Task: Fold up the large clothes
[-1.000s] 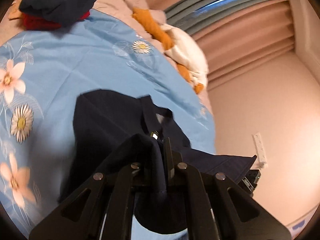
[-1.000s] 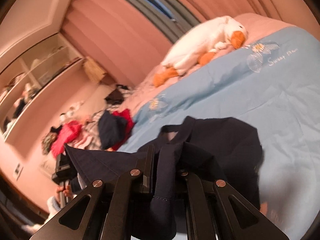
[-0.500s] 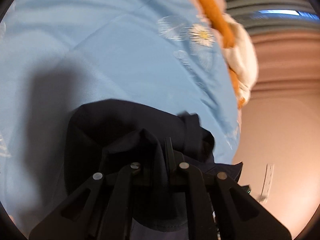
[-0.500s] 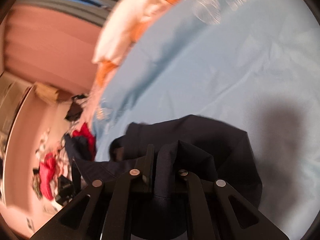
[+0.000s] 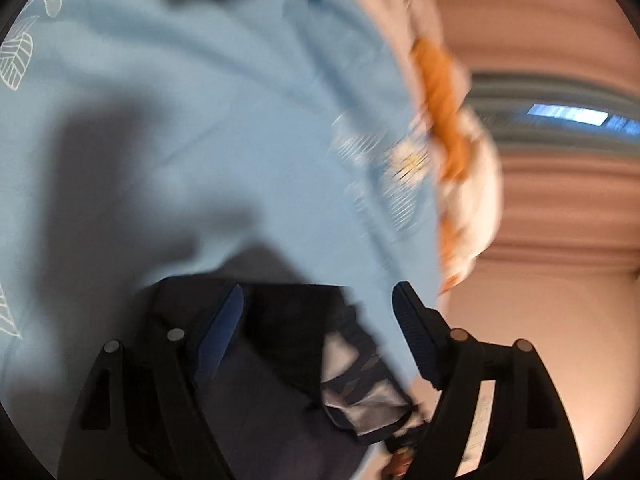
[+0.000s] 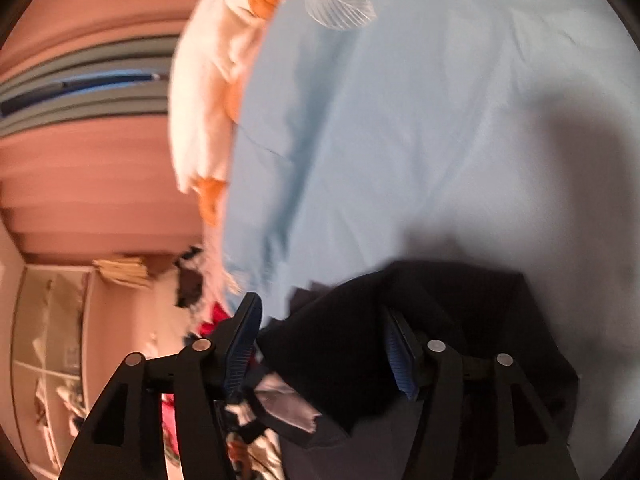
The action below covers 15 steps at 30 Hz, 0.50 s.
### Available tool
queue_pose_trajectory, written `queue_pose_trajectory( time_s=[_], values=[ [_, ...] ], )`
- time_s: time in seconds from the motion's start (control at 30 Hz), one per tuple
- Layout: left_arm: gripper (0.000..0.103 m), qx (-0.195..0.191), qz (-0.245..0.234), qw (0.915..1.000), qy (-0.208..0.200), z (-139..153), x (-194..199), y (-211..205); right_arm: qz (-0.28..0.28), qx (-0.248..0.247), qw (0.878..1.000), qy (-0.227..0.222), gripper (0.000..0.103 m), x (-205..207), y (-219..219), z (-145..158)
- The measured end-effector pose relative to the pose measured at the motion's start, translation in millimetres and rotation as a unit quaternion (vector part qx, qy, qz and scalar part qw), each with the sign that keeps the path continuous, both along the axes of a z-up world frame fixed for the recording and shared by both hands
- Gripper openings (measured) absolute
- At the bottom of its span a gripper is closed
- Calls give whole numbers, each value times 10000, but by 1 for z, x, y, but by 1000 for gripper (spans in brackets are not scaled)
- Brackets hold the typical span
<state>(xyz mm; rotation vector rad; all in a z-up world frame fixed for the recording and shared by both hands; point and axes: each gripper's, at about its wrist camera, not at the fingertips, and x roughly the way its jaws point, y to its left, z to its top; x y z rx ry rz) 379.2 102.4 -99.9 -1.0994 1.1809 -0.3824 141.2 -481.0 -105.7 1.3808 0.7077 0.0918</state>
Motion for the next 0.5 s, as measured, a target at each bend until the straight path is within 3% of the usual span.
queue_pose_trajectory(
  time_s=[0.03,0.1,0.13,0.23,0.27,0.37,0.43,0.5],
  values=[
    [77,-3,115,9999,-46,6,-1,6,-119,110,9998,-59,64,-2,-3,2],
    [77,504,56,9986,-127,18,-5,7,-486,401,9976,-302,68,-9,-12,1],
    [77,952,-155,9949,-279,27,-11,5,-608,422,9967,-344,68,-11,-15,0],
    [77,1759,-750,9789,-719,40,-27,-13,-910,-28,9958,26,68,-23,-18,1],
    [77,2158,-1063,9664,-901,45,-39,-22,-751,-374,9964,109,68,-28,-14,5],
    [77,2689,-1672,9407,-1215,43,-71,-42,-150,-1431,9896,4,68,-37,16,26],
    [77,3007,-2063,9188,-1512,36,-94,-61,246,-2265,9737,-97,68,-45,43,41],
    [76,3335,-2407,8932,-1818,33,-118,-83,653,-3123,9477,-90,67,-53,72,53]
  ],
)
